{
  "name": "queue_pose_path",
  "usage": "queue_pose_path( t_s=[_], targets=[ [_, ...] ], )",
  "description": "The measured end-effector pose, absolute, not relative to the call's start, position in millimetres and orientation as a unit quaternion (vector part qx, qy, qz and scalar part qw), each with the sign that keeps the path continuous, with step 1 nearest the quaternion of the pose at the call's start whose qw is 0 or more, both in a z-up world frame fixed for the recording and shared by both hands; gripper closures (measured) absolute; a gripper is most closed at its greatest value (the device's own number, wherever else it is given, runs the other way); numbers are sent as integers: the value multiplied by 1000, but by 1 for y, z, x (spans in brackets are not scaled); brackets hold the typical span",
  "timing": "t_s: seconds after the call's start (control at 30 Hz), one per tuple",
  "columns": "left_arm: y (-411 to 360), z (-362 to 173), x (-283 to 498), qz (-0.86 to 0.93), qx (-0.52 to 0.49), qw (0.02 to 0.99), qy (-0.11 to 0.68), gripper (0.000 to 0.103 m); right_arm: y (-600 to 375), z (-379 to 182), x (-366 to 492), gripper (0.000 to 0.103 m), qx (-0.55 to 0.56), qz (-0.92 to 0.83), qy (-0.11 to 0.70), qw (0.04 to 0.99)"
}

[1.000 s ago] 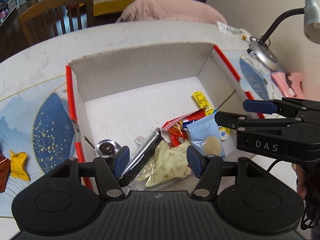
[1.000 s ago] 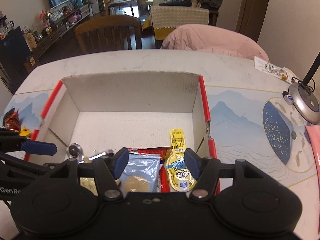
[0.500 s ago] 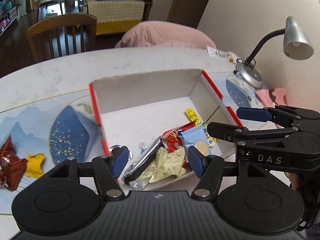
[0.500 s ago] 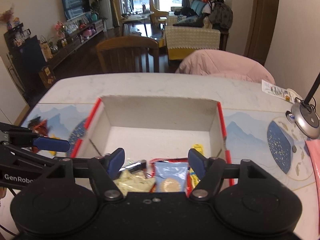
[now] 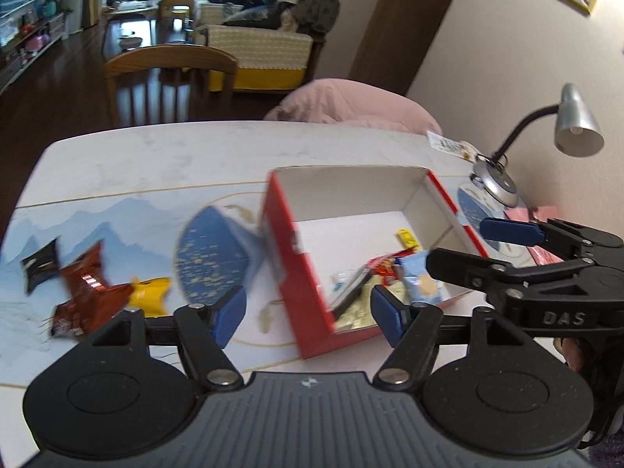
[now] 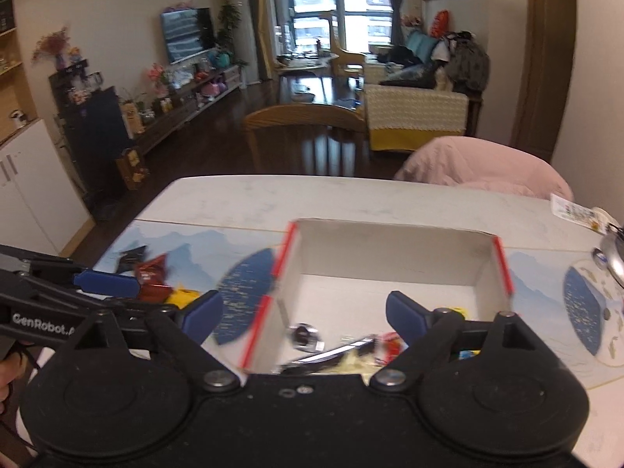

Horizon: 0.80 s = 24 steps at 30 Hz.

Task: Organize snacks
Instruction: 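Move both grippers out of the box back over the remaining snacks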

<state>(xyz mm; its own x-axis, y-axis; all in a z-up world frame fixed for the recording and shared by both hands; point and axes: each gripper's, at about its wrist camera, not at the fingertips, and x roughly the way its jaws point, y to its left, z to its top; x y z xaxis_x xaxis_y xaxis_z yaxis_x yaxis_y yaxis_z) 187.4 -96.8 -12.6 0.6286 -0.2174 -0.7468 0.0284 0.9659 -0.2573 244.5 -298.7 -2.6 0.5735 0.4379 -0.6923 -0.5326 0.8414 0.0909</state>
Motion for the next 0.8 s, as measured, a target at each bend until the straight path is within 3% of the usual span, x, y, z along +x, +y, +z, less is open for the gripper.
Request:
queue_pose_path(
  t_s=[0.2,0.33,0.8],
  targets=[
    [-53,-13,162,-39,-114,903,413,30,-259,-6,225,5,-78,300,362,879],
    [-20,-15,147,-20,-128,907,401,21,-236,-10,213,2,-82,318,360,873],
    [78,-42,118,30,-132,906,402,21,-159,-42,197,0,-93,341,379,856]
  ],
)
